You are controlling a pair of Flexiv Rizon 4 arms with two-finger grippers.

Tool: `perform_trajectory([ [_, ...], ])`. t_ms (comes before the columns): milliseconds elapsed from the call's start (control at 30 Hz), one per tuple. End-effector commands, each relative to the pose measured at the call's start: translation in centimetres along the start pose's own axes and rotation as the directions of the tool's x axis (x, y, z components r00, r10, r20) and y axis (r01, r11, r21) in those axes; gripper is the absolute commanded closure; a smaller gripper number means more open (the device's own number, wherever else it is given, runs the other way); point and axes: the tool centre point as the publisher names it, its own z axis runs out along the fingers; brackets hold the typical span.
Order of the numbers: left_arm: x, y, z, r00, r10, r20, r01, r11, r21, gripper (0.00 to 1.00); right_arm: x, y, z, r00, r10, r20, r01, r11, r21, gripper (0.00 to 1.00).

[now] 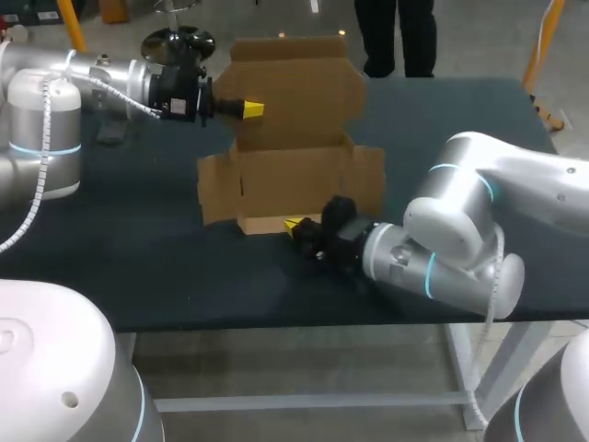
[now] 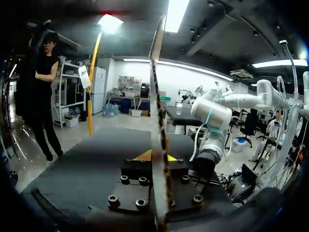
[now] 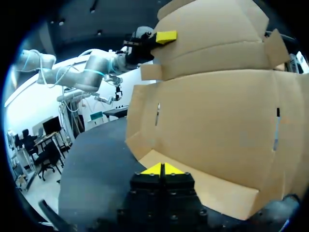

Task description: Assemble the packaging by folding the flat box into shape, placing the metal phone stand inside, and closing the box properly

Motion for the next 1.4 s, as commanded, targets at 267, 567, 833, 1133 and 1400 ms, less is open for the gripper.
perform_trajectory([
  [267,-0.2,0.5,-0.5,1.0,-0.003,-0.008,0.003,1.0,0.007,1.0,-0.7,-0.8,1.4,0.99,0.012,0.141,-0.015,1.0,0.02,1.0],
  [567,-0.4,0.6,-0.6,1.0,-0.006,-0.01,0.006,1.0,0.006,1.0,-1.0,-1.3,1.8,0.989,0.02,0.146,-0.025,0.999,0.033,1.0],
  [833,-0.4,0.7,-0.6,1.0,-0.005,-0.012,0.005,1.0,0.003,1.0,-1.3,-1.4,1.9,0.986,0.024,0.167,-0.029,0.999,0.031,1.0],
  [1133,-0.4,0.7,-0.6,1.0,-0.005,-0.012,0.005,1.0,0.003,1.0,-1.3,-1.4,1.9,0.986,0.024,0.167,-0.029,0.999,0.031,1.0],
  [1400,1.4,1.0,-0.6,1.0,0.006,-0.013,-0.007,1.0,-0.009,1.0,-1.3,-1.4,1.9,0.986,0.024,0.167,-0.029,0.999,0.031,1.0],
])
